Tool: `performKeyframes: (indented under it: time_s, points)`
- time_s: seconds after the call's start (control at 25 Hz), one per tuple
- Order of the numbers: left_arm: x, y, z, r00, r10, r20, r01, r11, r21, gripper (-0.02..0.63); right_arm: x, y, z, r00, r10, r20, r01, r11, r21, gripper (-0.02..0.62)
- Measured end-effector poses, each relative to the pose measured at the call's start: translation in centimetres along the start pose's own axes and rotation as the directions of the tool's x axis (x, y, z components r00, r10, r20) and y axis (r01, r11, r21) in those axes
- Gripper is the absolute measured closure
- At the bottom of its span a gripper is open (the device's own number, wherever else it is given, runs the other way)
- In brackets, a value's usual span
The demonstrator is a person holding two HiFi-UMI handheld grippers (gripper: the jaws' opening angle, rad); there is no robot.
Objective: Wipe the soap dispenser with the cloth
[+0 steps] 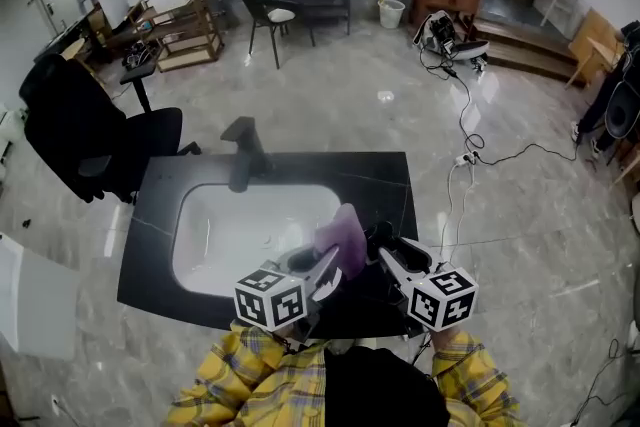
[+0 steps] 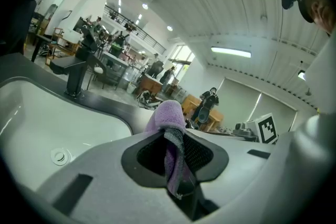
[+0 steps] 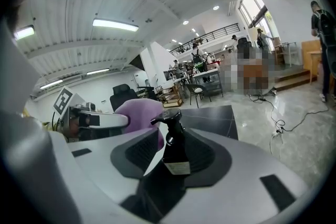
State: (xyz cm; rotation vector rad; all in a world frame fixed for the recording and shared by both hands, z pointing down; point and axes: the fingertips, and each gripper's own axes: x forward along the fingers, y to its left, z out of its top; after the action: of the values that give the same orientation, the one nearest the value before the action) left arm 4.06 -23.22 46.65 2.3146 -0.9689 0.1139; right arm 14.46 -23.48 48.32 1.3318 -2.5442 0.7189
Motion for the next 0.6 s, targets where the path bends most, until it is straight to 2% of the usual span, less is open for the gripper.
performKeyframes:
  time_s: [0.28, 0.6]
  points:
    - [1.6, -1.2, -0.3, 0.998, -0.045, -0.048, 0.047, 0.998, 0.032, 0.541, 1.2, -0.8, -0.1, 1.000, 0.024, -0.017, -0.025, 0.999, -0.041, 0.472]
    - [2.8, -0.8, -2.1, 0.994, -0.049, -0.101, 0.056, 0.996, 0.065, 0.541, 2.0, -1.2, -0.2, 0.999, 0.036, -0.005, -0.037, 0.998, -0.048, 0.477]
